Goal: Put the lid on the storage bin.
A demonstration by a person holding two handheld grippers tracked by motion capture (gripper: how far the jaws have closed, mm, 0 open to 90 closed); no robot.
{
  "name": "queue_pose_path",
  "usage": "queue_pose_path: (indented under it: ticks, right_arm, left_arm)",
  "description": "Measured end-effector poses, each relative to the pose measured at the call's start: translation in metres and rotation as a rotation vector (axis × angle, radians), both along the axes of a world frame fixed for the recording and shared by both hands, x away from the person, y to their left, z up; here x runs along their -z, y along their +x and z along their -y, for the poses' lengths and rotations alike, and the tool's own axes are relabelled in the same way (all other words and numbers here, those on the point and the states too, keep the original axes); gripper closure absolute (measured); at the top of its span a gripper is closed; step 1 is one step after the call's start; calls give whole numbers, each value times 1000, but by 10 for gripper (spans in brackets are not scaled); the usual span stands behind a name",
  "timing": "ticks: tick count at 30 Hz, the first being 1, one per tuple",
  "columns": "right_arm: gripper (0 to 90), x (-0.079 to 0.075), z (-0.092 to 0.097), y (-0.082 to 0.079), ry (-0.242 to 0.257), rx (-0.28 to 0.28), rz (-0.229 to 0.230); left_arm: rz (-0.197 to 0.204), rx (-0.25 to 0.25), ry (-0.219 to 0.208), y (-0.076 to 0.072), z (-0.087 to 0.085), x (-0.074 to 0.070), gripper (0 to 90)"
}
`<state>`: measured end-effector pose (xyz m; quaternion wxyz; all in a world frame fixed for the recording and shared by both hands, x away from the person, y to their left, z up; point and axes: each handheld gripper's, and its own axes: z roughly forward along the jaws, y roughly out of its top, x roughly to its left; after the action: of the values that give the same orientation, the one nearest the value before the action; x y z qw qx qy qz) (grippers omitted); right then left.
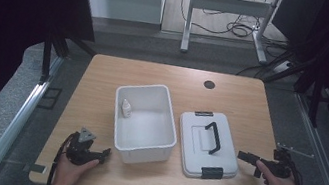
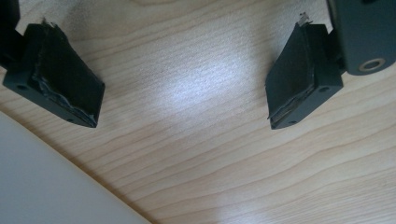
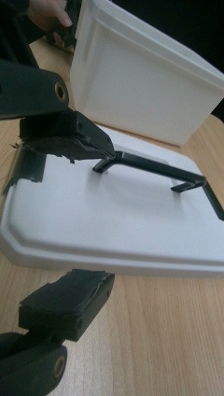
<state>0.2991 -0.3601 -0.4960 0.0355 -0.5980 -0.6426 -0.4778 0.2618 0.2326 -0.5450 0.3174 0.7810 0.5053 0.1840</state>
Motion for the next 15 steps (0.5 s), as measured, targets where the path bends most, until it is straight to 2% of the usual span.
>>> queue_pose_path:
  ticks: [9,15]
  right_arm:
    - [339,-3,6,-1,-19,14,-9]
    - [343,-6,-5,7,-46,13,-18]
  left_arm:
    - [4,-3,-1,-6,-4,0,137]
    - [3,4,0,-6,-4,0,129]
